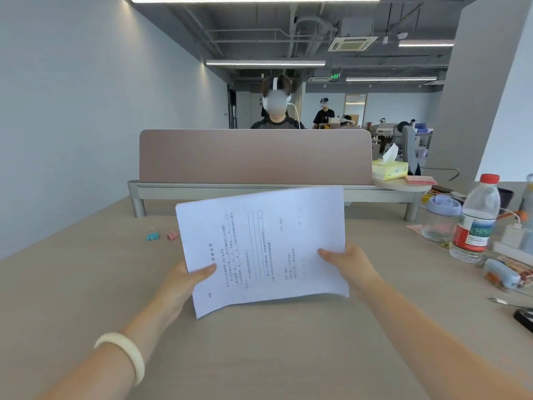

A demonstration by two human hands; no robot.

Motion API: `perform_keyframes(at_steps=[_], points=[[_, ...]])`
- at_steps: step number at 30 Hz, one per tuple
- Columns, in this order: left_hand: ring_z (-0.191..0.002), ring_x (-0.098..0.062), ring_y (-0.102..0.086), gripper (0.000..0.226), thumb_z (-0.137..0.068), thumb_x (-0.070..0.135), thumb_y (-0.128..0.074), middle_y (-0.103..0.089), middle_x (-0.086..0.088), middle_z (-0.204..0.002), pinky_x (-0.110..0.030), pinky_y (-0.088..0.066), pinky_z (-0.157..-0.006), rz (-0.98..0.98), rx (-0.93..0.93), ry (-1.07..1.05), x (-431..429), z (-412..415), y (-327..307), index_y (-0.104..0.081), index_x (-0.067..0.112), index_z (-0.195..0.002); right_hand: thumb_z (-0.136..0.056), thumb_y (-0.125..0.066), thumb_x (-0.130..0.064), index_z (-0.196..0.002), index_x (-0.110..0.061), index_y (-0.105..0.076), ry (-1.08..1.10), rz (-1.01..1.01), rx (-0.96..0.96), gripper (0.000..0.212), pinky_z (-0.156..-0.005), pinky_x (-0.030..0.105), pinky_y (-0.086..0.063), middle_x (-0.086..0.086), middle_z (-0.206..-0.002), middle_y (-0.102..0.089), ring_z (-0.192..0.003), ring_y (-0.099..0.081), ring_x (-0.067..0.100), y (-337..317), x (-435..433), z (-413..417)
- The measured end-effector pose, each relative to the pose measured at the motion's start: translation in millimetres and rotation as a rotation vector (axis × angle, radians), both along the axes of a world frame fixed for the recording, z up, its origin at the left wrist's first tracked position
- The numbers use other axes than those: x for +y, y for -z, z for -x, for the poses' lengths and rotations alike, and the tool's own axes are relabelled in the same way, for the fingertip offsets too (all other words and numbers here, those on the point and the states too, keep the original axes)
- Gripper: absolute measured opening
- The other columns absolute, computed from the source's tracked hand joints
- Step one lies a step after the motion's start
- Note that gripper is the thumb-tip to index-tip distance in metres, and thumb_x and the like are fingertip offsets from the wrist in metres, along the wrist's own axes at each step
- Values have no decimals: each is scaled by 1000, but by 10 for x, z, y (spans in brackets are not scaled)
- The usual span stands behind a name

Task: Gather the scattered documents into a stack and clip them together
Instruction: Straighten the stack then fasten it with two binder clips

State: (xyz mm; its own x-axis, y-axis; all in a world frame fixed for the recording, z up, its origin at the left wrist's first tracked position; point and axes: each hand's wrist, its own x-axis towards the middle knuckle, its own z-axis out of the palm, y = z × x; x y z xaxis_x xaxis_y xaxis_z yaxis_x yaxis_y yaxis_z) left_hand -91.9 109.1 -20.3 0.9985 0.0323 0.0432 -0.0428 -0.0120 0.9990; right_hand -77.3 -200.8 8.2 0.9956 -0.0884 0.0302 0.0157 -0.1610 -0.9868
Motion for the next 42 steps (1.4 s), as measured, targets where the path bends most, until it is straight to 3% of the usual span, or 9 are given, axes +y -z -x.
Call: perform_keyframes(at_steps=[3, 6, 11, 13, 16, 21, 26, 34, 42], points=[[-107, -26, -62, 26, -86, 16, -63, -63, -12, -126, -43, -43, -98, -22, -80, -190, 172, -97, -239, -59, 22, -111, -89, -62, -11, -104, -14, -62, -27, 218, -96, 16, -83, 33, -49, 5, -102, -67, -93, -64, 27, -558, -33, -19], [-130, -16, -44, 65, -81, 22, -70, -43, 1, -144, -35, -39, -99, -75, -267, -380, 190, -151, -738, -37, 28, -137, -90, -61, -12, -110, -6, -64, -68, 612, -251, 21, -85, 34, -47, 13, -110, -66, -105, -62, 31, -1200, 38, -51], [-112, -8, -59, 99, -51, 42, -87, -57, 18, -126, -32, -53, -85, -291, -253, 79, -163, -88, -1180, -38, 31, -137, -93, -57, -20, -130, -8, -52, -174, 1163, -415, 40, -95, 31, -39, 12, -135, -53, -124, -47, 29, -1860, 539, 8], [-107, -18, -67, 88, -41, 48, -90, -70, 7, -116, -33, -54, -88, -162, -194, 141, -203, -82, -993, -59, 25, -120, -93, -57, -22, -130, -7, -50, -209, 1282, -474, 40, -94, 30, -37, 11, -137, -50, -126, -45, 28, -1907, 714, 83], [-110, -22, -65, 42, -70, 27, -80, -71, 1, -113, -41, -48, -100, -13, -141, 90, -255, -50, -691, -66, 22, -109, -90, -60, -23, -124, -8, -54, -244, 1340, -469, 38, -87, 31, -40, 8, -124, -54, -119, -49, 27, -1869, 801, 144], [-94, -12, -68, 26, -83, 16, -68, -71, 0, -109, -34, -50, -92, 67, -136, -22, -318, -17, -584, -65, 19, -108, -81, -72, -22, -77, -9, -57, -179, 891, -427, 21, -57, 24, -34, -2, -70, -47, -76, -46, 20, -1797, 445, 91], [-106, -21, -66, 32, -84, 19, -67, -71, -2, -112, -39, -49, -96, 98, -172, -55, -348, 14, -638, -64, 15, -115, -88, -64, -16, -108, -13, -64, -246, -8, -122, 20, -73, 22, -54, 0, -101, -71, -89, -67, 16, -1233, 161, 101], [-90, -10, -66, 15, -86, 24, -64, -69, 13, -95, -30, -52, -78, 52, -307, -201, -446, 40, -865, -64, 27, -101, -93, -58, -20, -122, -11, -56, -9, -90, -362, 30, -97, 41, -49, 4, -121, -66, -109, -63, 22, -1023, 576, 50], [-84, -6, -61, 20, -92, 20, -56, -64, 12, -94, -18, -45, -65, 26, -228, -223, -551, 81, -616, -58, 22, -111, -95, -51, -15, -127, -16, -55, -33, -109, -213, 33, -100, 43, -48, 2, -122, -65, -114, -62, 24, -511, 638, 51]])
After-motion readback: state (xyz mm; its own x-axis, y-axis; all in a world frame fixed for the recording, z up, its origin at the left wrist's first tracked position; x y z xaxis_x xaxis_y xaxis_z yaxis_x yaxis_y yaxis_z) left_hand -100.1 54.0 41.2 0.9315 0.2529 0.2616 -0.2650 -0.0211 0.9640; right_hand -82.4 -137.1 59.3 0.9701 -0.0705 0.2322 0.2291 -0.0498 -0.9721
